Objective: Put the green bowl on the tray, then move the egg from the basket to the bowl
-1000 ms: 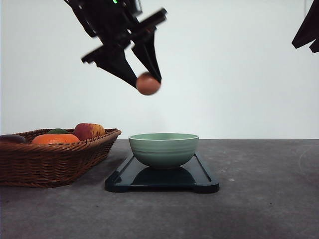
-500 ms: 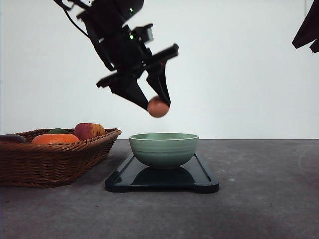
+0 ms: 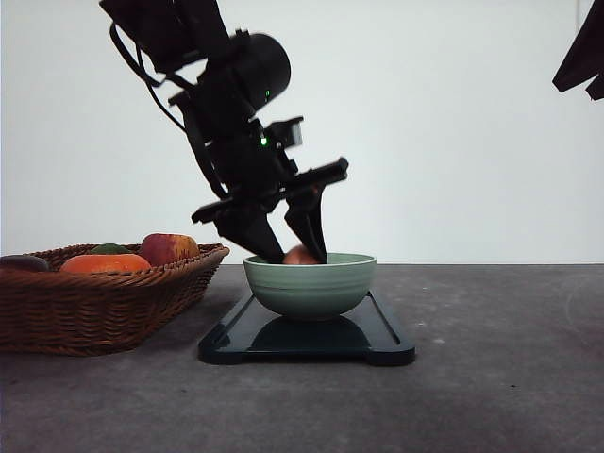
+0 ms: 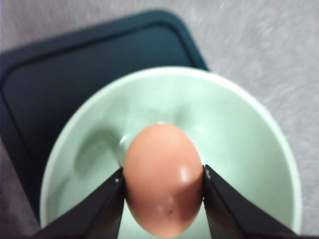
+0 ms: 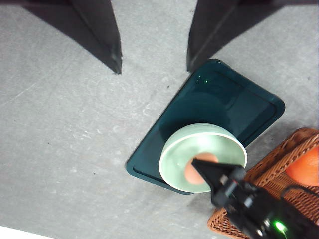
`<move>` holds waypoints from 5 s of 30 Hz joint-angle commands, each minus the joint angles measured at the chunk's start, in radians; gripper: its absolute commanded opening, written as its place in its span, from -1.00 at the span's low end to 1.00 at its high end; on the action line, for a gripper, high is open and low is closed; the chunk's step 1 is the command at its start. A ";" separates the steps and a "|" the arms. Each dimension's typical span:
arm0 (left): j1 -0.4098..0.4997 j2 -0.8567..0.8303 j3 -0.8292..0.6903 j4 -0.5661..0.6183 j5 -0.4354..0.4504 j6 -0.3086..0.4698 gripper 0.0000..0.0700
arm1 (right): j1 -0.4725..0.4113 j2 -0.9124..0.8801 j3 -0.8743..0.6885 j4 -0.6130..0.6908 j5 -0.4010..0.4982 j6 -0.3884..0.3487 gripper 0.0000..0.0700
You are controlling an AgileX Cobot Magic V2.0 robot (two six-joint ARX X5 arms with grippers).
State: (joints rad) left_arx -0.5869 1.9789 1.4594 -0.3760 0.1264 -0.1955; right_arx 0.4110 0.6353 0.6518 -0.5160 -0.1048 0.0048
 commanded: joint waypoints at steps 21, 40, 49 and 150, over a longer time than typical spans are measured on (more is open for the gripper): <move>-0.031 0.056 0.087 -0.051 0.005 0.002 0.04 | 0.005 0.003 0.008 -0.009 0.001 0.020 -0.27; -0.029 -0.209 0.239 -0.298 0.002 0.035 0.03 | 0.005 0.003 0.008 -0.067 0.001 0.021 -0.27; -0.028 -0.465 -0.058 -0.193 -0.008 0.021 0.03 | 0.005 0.003 0.008 -0.069 0.000 0.021 -0.27; 0.513 -1.976 -1.446 0.219 -0.176 0.104 -1.00 | 0.005 0.002 0.009 -0.083 -0.025 0.021 -0.95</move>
State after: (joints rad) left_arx -0.0742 0.0044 0.0326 -0.1741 -0.0498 -0.0902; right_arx 0.4110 0.6346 0.6518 -0.6094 -0.1303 0.0193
